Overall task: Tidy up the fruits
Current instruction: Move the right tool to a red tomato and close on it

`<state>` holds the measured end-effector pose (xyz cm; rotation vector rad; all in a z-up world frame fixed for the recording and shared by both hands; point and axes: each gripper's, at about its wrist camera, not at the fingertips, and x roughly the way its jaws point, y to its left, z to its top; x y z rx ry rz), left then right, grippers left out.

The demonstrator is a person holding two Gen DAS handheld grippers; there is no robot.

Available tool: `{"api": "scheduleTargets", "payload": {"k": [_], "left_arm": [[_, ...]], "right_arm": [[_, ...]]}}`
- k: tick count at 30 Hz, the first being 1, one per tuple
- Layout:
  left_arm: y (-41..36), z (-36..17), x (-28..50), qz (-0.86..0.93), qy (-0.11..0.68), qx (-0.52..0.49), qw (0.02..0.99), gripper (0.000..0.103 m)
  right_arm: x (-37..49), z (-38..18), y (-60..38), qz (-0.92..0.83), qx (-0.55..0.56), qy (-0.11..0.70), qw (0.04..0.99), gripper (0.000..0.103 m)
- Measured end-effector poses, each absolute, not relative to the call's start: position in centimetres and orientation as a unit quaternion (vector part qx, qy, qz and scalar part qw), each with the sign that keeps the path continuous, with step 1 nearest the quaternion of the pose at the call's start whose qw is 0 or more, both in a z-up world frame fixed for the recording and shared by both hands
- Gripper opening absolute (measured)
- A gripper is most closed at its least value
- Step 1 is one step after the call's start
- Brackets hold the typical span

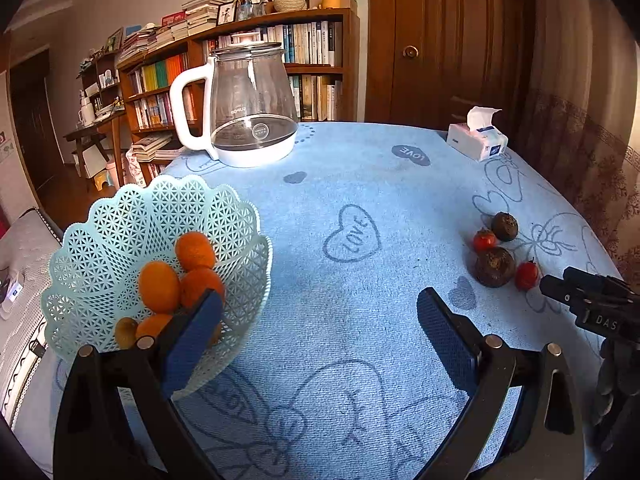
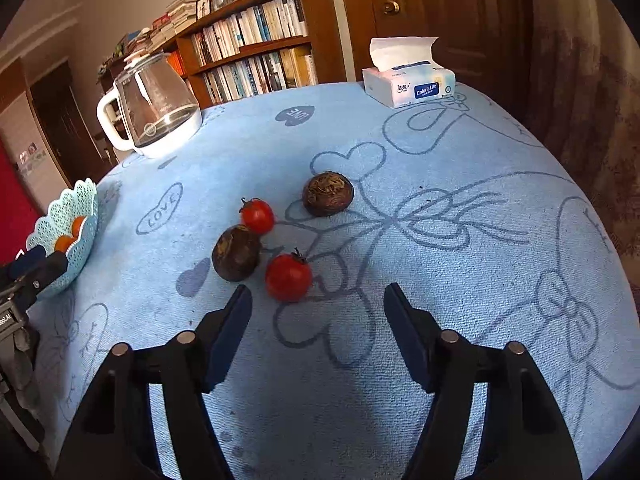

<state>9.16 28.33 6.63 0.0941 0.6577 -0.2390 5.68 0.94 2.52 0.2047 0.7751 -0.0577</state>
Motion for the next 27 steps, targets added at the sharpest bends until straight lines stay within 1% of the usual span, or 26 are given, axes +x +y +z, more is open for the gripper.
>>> {"api": "scheduleTargets", "payload": {"k": [5,9,15,23,27], "left_arm": [[27.5,6.4,9.1,-0.124,0.324,0.048,0.937,0.099],[27.2,6.2,9.1,-0.127,0.327,0.050,0.935,0.099],[27.0,6.1,9.6,-0.128,0.335,0.046,0.932,0.099],[23.6,6.2,9.9,-0.154,0.335,0.074,0.927,0.099],[21.1,5.8,10.3,-0.175,0.343,0.086,0.919,0.099]], "right_arm": [[7.0,2.2,1.8,-0.009,0.081,0.393,0.916,0.055],[8.6,1.4,1.8,0.000,0.085,0.415,0.906,0.045],[8.8,1.5,2.2,0.011,0.078,0.414,0.907,0.033],[7.3,2.8,0.8,0.019,0.079,0.393,0.916,0.033],[6.9,3.0,-0.4,0.025,0.099,0.385,0.917,0.033]]}}
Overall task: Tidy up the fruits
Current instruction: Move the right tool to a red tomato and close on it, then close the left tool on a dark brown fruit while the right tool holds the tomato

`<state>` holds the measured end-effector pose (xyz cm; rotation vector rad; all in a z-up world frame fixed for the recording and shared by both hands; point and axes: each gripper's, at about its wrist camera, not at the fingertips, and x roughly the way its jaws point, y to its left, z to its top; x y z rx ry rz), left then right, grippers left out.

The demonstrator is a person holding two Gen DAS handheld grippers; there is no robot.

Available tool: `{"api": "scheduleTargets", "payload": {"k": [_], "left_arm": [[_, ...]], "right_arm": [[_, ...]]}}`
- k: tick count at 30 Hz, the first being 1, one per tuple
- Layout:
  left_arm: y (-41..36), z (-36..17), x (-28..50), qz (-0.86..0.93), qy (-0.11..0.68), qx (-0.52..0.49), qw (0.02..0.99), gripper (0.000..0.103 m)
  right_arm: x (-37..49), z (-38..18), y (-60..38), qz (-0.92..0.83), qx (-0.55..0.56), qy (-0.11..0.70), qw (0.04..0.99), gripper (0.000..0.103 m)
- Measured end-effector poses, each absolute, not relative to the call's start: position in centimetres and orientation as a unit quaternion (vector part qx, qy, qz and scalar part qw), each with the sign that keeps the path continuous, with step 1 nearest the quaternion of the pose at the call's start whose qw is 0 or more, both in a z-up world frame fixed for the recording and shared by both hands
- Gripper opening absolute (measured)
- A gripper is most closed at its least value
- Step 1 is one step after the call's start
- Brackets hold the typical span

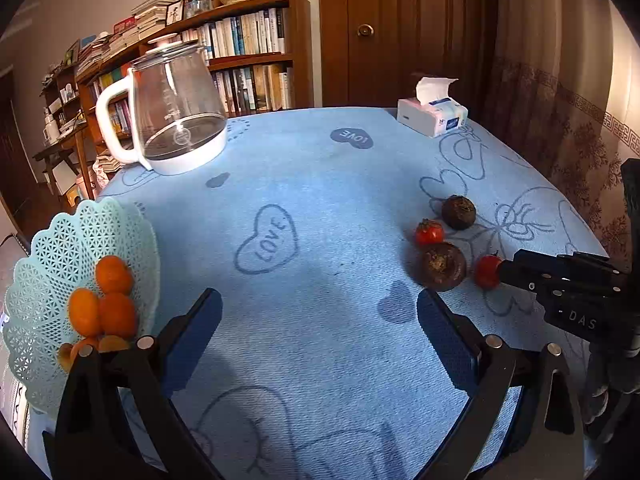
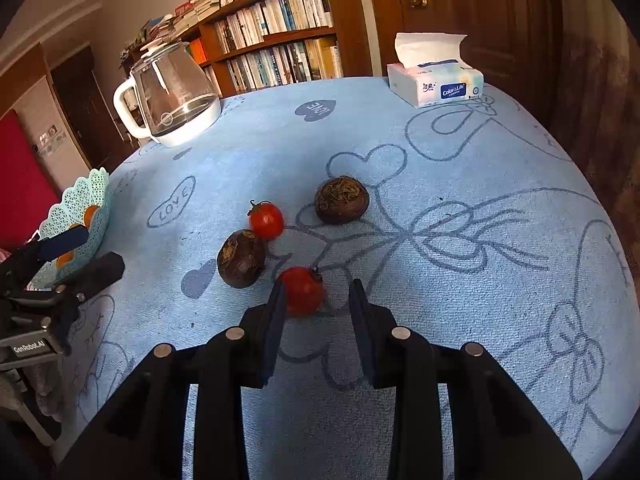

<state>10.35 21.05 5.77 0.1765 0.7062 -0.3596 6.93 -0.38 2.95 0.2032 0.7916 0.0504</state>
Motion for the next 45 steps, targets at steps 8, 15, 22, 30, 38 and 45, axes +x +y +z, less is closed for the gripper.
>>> {"api": "scheduleTargets", "payload": {"k": [8,15,22,30,38,45], "left_arm": [[18.3,5.4,11.5,-0.186,0.346,0.089,0.915,0.099],[19.0,3.8,12.8,-0.178,0.366,0.070,0.911,0.099],[18.3,3.8,13.1,-0.187,0.367,0.076,0.908,0.099],[14.8,3.5,13.2,-0.236,0.379,0.080,0.891,0.095],[13.2,1.5,14.1,-0.279,0.407,0.069,0.867,0.067],[13.5,1.5,14.1,-0.320,0.408,0.042,0.854,0.045]], "right_arm": [[7.9,2.1,0.2,0.070,0.123,0.400,0.905,0.034],[9.3,1.3,1.7,0.067,0.087,0.419,0.902,0.030],[7.9,2.6,0.1,0.060,0.105,0.387,0.914,0.028],[7.0,3.6,-1.3,0.013,0.087,0.367,0.926,0.028],[7.2,3.1,-2.5,0.003,0.113,0.372,0.921,0.028],[7.0,1.8,-1.2,0.010,0.108,0.382,0.918,0.028]]}}
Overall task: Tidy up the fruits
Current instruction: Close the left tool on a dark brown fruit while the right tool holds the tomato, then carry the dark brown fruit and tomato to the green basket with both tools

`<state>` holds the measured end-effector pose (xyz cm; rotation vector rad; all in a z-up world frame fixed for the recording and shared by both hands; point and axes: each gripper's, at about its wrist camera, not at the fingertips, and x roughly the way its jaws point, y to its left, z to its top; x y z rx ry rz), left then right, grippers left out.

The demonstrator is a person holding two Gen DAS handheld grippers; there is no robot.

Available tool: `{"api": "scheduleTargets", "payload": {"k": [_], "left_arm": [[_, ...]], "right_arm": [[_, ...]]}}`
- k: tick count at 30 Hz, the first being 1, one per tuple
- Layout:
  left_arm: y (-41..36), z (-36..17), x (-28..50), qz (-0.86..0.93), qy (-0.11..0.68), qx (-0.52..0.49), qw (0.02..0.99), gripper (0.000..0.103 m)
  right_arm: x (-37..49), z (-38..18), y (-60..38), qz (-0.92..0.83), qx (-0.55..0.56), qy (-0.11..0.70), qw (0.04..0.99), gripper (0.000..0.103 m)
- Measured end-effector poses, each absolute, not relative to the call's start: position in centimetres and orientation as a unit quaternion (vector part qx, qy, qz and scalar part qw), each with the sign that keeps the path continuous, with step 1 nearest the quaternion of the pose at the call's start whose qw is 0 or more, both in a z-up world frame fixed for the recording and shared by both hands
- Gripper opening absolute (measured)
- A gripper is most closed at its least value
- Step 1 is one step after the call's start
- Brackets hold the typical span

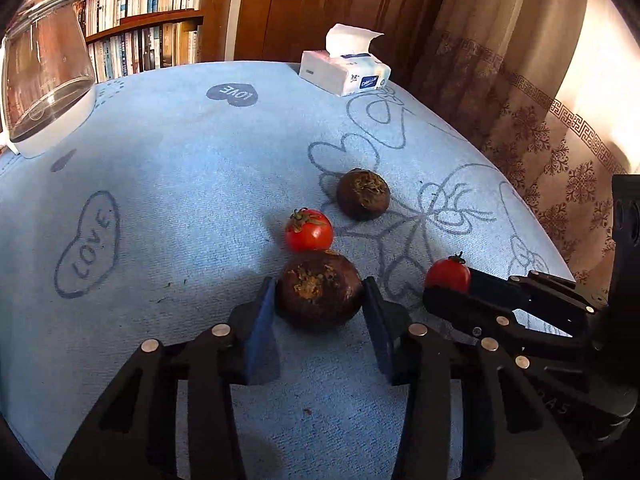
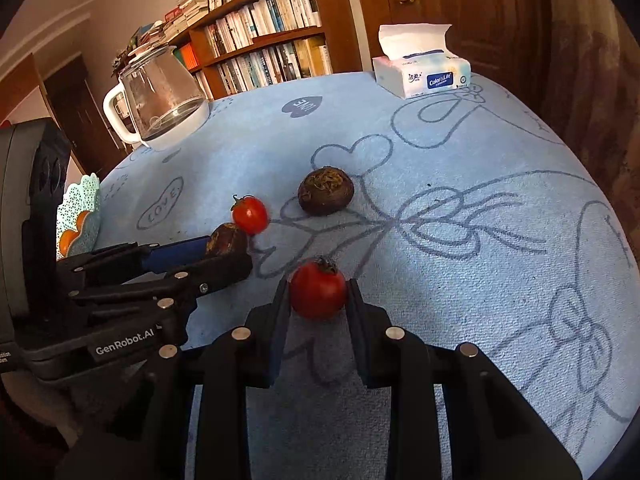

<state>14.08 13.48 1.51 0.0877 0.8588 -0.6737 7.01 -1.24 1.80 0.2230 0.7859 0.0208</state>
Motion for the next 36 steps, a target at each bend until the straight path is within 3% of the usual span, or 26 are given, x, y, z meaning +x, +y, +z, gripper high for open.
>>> {"api": "scheduleTargets", "payload": {"k": [36], "left_arm": [[13.2,2.6,13.5,-0.300,0.401,0.032,0.865,0.045]], "right_arm": [[6.9,0.8,-4.4,0.000,0.196,0.368,0.909,0.028]]}}
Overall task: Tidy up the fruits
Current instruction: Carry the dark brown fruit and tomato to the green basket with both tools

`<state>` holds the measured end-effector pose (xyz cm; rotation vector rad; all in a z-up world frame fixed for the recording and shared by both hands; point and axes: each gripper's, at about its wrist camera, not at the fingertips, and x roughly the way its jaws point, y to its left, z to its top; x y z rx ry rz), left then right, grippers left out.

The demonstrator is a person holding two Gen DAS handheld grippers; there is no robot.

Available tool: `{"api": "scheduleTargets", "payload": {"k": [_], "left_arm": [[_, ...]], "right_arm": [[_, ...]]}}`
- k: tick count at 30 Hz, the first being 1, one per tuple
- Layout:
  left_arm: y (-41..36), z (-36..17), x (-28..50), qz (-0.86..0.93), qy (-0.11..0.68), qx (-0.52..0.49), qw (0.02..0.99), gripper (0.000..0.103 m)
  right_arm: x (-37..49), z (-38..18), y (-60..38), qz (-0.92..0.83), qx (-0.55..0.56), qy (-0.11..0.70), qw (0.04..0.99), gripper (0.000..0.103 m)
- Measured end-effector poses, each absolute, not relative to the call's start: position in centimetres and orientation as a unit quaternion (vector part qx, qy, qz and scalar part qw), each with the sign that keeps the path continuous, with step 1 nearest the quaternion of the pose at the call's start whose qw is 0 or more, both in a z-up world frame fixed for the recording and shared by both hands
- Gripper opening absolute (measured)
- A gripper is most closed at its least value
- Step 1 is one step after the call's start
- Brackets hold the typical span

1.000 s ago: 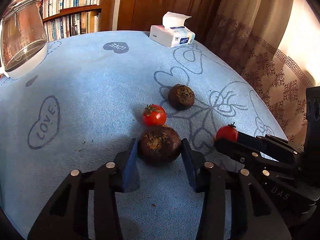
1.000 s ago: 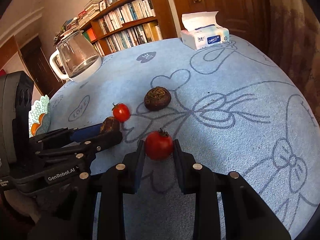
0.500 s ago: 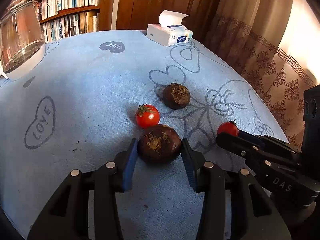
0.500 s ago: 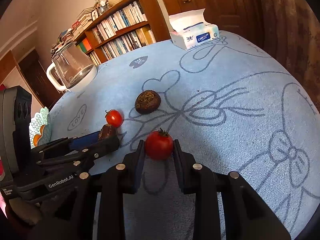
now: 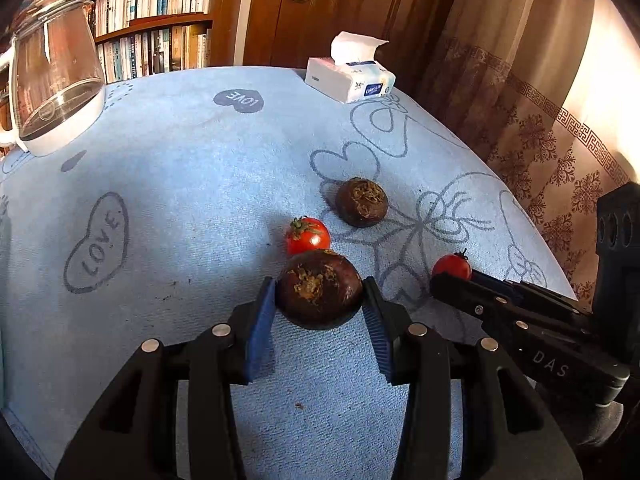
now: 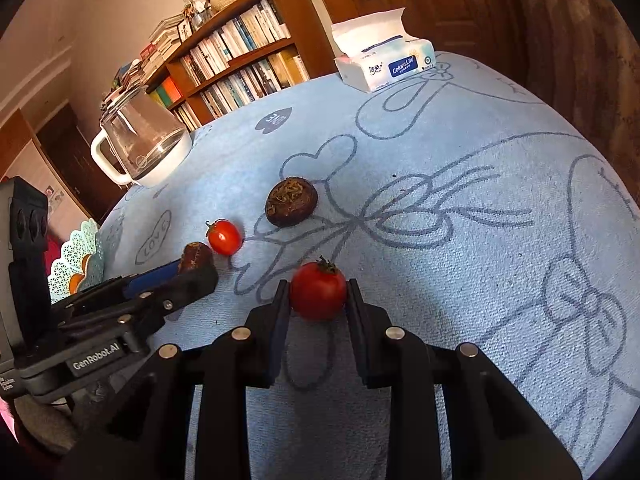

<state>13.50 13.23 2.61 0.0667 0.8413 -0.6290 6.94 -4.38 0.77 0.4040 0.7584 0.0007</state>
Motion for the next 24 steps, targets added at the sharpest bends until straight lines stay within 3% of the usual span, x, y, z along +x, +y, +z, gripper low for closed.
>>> {"api": "scheduleTargets", "payload": {"k": [10,24], "left_arm": [[18.2,7.1,11.1,-0.264,0.353,0.026,0.897,0.045],[35.0,9.3,9.6,-0.111,0.310,-0.017,0.944,0.045]], "right_arm": [[6.9,0.9,-4.3,-0.001,0.194,0.365,0.910,0.028],[6.6,4.3,0.3,0.003,0.162,0.337,0.927,0.028]]}}
